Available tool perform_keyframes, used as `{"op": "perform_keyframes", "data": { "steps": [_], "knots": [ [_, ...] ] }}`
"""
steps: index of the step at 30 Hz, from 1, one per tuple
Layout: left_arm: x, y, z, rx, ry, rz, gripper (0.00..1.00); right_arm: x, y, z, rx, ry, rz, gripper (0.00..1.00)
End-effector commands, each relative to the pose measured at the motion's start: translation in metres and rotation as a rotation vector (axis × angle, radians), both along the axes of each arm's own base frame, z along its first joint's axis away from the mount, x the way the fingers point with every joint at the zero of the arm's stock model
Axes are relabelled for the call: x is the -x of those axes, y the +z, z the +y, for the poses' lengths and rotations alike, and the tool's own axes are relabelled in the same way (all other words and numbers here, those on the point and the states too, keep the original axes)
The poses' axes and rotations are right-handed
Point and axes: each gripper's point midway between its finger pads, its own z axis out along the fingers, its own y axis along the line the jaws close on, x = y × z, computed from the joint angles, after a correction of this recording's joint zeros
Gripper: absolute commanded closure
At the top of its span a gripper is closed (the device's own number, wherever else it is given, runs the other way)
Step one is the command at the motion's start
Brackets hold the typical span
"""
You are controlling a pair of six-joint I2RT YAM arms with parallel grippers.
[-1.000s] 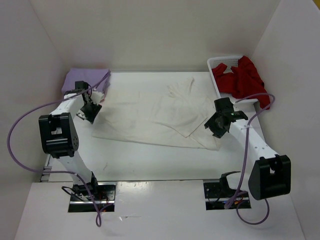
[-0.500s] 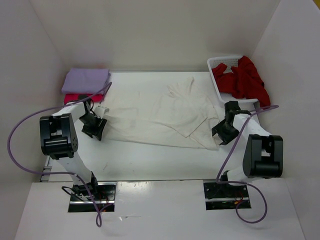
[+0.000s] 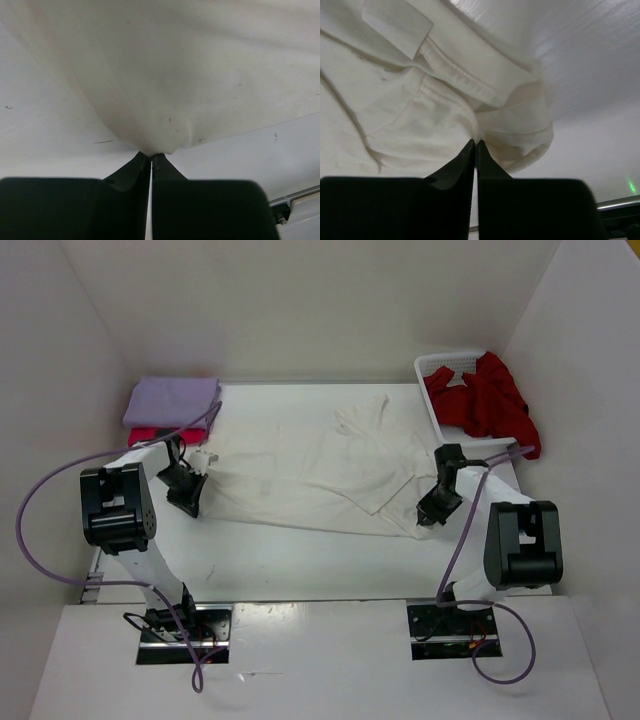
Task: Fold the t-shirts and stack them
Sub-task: Fold the flattened tshirt in 1/3 of the way
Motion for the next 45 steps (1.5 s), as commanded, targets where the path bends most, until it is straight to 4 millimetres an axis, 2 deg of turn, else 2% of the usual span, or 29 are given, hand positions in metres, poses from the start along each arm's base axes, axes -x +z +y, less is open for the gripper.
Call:
{"op": "perform_keyframes", "data": {
  "steps": [1,5,8,11,15,18,20,21,22,23,25,27,28,30,31,32,33,34,38,42,43,45],
  "knots": [
    [0.01,-0.021,-0.012,0.061,0.0,0.06,1.0,-0.002,-0.006,-0.002,0.016,-0.005,0.012,1.0],
    [0.013,-0.022,-0.003,0.013,-0.019,0.047,1.0,-0.014,0.0,-0.007,0.046,-0.011,-0.02,1.0],
    [0.017,-0.022,0.004,-0.031,-0.028,0.055,1.0,-0.033,0.012,-0.022,0.061,-0.03,-0.077,1.0],
    [0.019,-0.019,0.011,-0.069,-0.038,0.049,1.0,-0.047,0.006,-0.031,0.067,-0.035,-0.074,1.0],
    [0.019,-0.017,0.015,-0.097,-0.037,0.044,1.0,-0.055,-0.013,-0.028,0.044,0.003,-0.033,1.0],
    [0.024,-0.014,0.018,-0.117,-0.045,0.042,1.0,-0.06,-0.013,-0.028,0.045,0.003,-0.043,0.99],
    [0.027,-0.014,0.018,-0.117,-0.045,0.045,1.0,-0.064,-0.01,-0.039,0.09,-0.004,-0.054,0.93],
    [0.031,-0.016,0.017,-0.115,-0.046,0.056,1.0,-0.066,-0.006,-0.045,0.1,-0.02,-0.066,0.76],
    [0.031,-0.016,0.017,-0.115,-0.046,0.056,1.0,-0.07,-0.003,-0.046,0.104,-0.006,-0.078,0.64],
    [0.033,-0.016,0.017,-0.113,-0.046,0.065,1.0,-0.076,0.004,-0.051,0.109,-0.012,-0.104,0.56],
    [0.036,-0.015,0.014,-0.097,-0.047,0.072,1.0,-0.077,0.017,-0.051,0.112,-0.002,-0.112,0.47],
    [0.04,-0.015,0.009,-0.07,-0.048,0.089,1.0,-0.074,0.031,-0.052,0.119,-0.041,-0.133,0.42],
    [0.04,-0.015,0.009,-0.07,-0.048,0.089,1.0,-0.067,0.053,-0.053,0.129,-0.067,-0.185,0.34],
    [0.039,-0.012,0.009,-0.073,-0.048,0.077,1.0,-0.057,0.074,-0.059,0.164,-0.136,-0.254,0.31],
    [0.041,-0.011,0.007,-0.062,-0.048,0.074,1.0,-0.042,0.085,-0.057,0.151,-0.182,-0.297,0.29],
    [0.041,-0.011,0.007,-0.062,-0.048,0.074,1.0,-0.032,0.086,-0.053,0.131,-0.2,-0.298,0.28],
    [0.04,-0.011,0.005,-0.053,-0.048,0.073,1.0,-0.018,0.073,-0.043,0.082,-0.223,-0.27,0.28],
    [0.04,-0.011,0.003,-0.043,-0.048,0.07,1.0,-0.008,0.074,-0.039,0.059,-0.24,-0.27,0.28],
    [0.036,-0.009,0.002,-0.036,-0.048,0.058,1.0,0.015,0.053,-0.028,0.0,-0.324,-0.222,0.28],
    [0.032,-0.007,0.003,-0.038,-0.048,0.047,1.0,0.015,0.045,-0.033,0.014,-0.371,-0.249,0.28],
    [0.028,-0.005,0.002,-0.03,-0.048,0.036,1.0,0.016,0.037,-0.034,0.026,-0.384,-0.212,0.28],
    [0.028,-0.005,-0.001,-0.016,-0.048,0.033,1.0,0.008,0.03,-0.036,0.03,-0.372,-0.208,0.28]
  ]
}}
